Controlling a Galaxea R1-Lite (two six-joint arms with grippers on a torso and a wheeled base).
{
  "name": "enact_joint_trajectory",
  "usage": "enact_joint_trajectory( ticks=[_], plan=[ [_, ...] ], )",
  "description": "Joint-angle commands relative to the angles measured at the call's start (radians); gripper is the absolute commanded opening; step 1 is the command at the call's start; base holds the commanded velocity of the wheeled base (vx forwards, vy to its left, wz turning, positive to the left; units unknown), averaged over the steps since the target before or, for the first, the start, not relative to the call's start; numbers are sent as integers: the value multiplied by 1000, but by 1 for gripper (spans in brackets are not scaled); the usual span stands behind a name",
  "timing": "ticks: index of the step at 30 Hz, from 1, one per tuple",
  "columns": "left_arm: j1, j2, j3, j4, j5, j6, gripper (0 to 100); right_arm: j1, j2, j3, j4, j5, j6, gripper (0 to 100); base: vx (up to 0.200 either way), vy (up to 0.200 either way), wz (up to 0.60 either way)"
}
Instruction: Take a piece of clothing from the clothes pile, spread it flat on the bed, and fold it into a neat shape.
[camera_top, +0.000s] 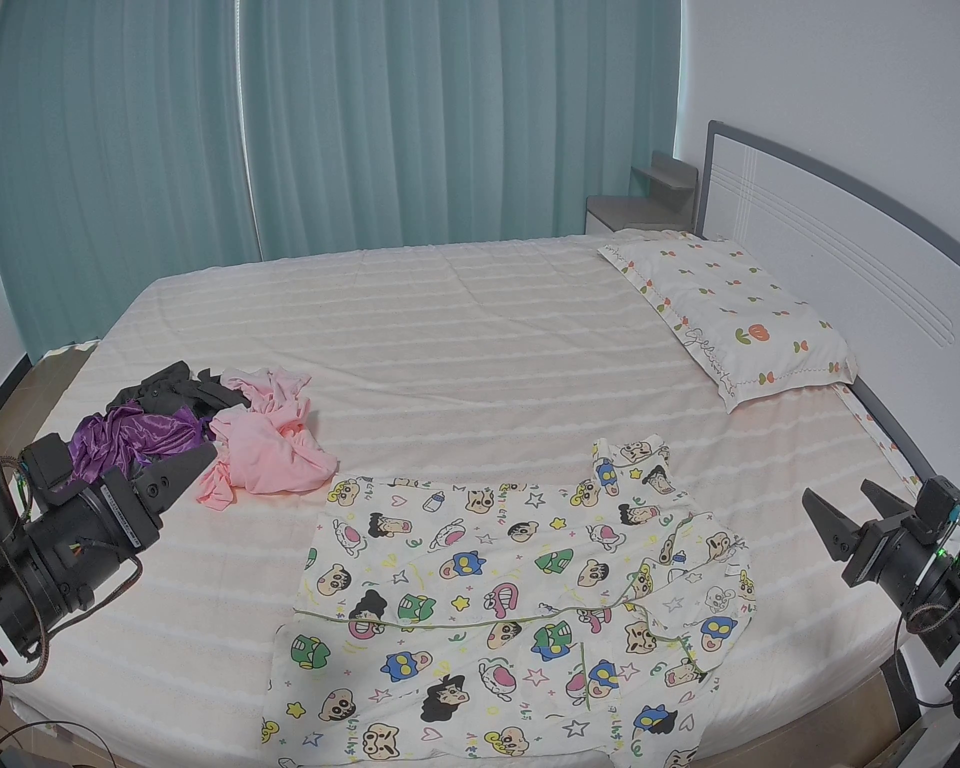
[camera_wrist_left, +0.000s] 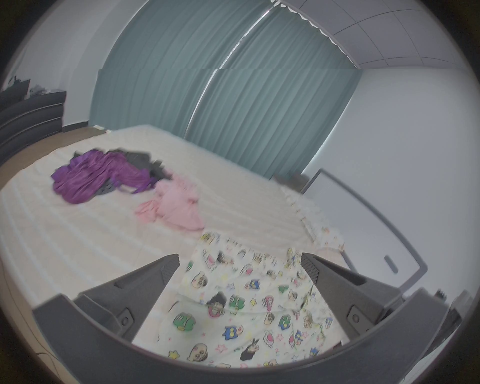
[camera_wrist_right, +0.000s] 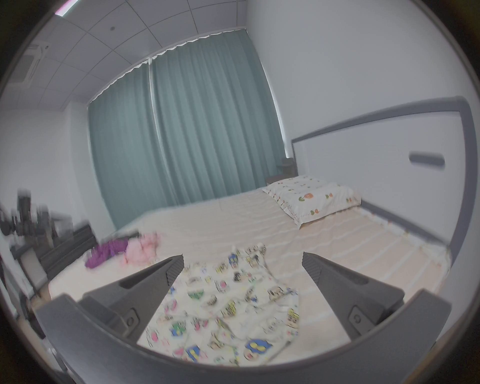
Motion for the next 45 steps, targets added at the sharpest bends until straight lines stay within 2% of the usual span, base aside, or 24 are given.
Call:
enact_joint_trajectory(
  ticks=[1, 10, 11, 18, 25, 32, 34, 37, 39, 40, 42, 44, 45],
  plan=[
    [-8, 597, -292, 103, -173, -290, 100, -135, 399, 18, 47, 9, 114, 100, 0, 0, 0],
    [-32, 407, -292, 266, -167, -253, 100, -136, 414, 18, -23, 8, 116, 100, 0, 0, 0],
    [-37, 363, -292, 315, -158, -236, 100, -136, 407, 18, -45, -3, 114, 100, 0, 0, 0],
    [-38, 384, -293, 329, -95, -210, 100, -124, 344, 18, -48, 2, 114, 100, 0, 0, 0],
    [-15, 528, -347, 295, -101, -210, 100, -124, 292, 18, -56, 35, 119, 100, 0, 0, 0],
    [43, 752, -459, 234, -109, -203, 100, -112, 296, 18, -142, 45, 148, 100, 0, 0, 0],
    [75, 854, -530, 234, -110, -158, 100, -107, 296, 18, -140, 45, 148, 100, 0, 0, 0],
    [95, 912, -579, 229, -119, -121, 100, -101, 296, 18, -140, 43, 148, 100, 0, 0, 0],
    [120, 981, -666, 231, -168, -83, 100, -90, 295, 18, -140, 42, 148, 100, 0, 0, 0],
    [120, 981, -666, 231, -168, -83, 100, -90, 295, 18, -140, 42, 148, 100, 0, 0, 0],
    [131, 1045, -724, 231, -221, -37, 100, -78, 295, 18, -138, 37, 148, 100, 0, 0, 0],
    [134, 1064, -737, 231, -228, -17, 100, -75, 295, 18, -137, 35, 148, 100, 0, 0, 0],
    [134, 1119, -770, 228, -237, 34, 100, -72, 293, 18, -132, 32, 148, 100, 0, 0, 0]
  ],
)
